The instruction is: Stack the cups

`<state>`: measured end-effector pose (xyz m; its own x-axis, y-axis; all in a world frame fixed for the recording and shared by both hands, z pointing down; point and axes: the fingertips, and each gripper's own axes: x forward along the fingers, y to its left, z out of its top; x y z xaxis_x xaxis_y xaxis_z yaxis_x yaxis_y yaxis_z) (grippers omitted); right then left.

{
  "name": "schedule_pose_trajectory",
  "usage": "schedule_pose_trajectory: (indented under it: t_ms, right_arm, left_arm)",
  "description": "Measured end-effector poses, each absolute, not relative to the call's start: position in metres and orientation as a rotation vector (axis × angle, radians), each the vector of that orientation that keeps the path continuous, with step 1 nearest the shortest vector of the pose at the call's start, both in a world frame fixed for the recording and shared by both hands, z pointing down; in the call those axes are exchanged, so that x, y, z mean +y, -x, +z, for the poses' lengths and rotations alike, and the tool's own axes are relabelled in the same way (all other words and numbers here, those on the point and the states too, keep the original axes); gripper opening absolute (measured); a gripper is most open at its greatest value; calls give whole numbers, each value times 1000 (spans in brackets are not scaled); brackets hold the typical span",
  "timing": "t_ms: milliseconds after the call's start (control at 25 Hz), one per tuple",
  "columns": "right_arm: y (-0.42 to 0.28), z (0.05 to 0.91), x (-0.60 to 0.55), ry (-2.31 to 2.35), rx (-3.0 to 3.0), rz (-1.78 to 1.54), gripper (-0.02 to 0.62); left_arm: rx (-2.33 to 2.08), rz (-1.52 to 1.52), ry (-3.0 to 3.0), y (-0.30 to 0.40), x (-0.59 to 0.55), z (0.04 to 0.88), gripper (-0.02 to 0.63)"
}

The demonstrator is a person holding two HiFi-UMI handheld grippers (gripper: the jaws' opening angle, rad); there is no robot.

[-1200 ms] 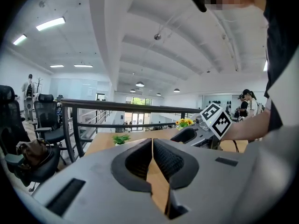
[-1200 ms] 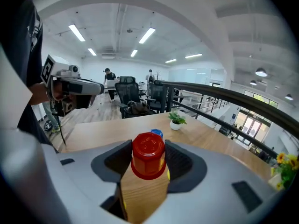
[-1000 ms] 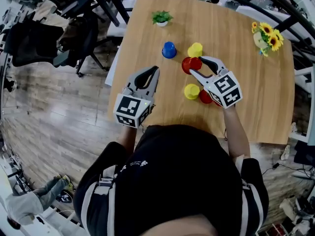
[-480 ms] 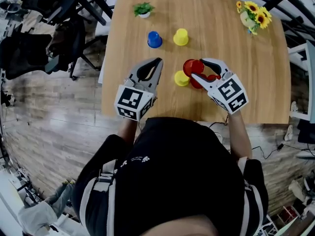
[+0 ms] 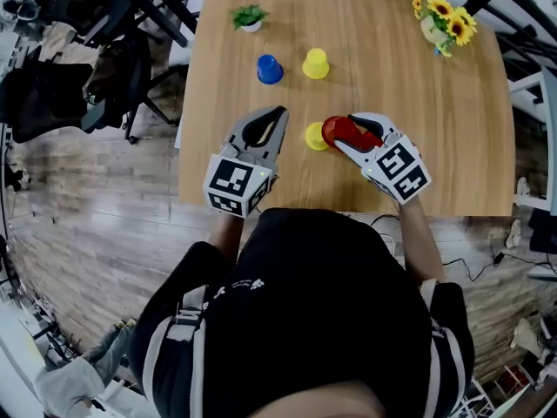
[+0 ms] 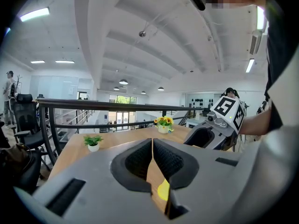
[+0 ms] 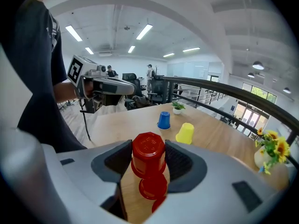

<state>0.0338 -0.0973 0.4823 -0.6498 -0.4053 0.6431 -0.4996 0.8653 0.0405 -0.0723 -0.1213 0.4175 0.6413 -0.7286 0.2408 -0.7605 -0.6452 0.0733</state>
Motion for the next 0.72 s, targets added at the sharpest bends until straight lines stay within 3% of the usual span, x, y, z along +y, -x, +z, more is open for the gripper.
schedule_pose_trajectory:
  t_ms: [360, 520, 720]
  right_arm:
    - [-28, 495, -99, -665, -2366, 176, 224]
    - [-27, 495, -99, -668, -2376, 187, 268]
    - [-30, 468, -94, -710, -2510, 275, 278]
  left_arm:
    - [-1257, 297, -2675, 78, -112, 419, 17]
    - [-1263, 292, -2677, 77, -113, 416, 17]
    - [-1250, 290, -2691, 73, -113, 416, 17]
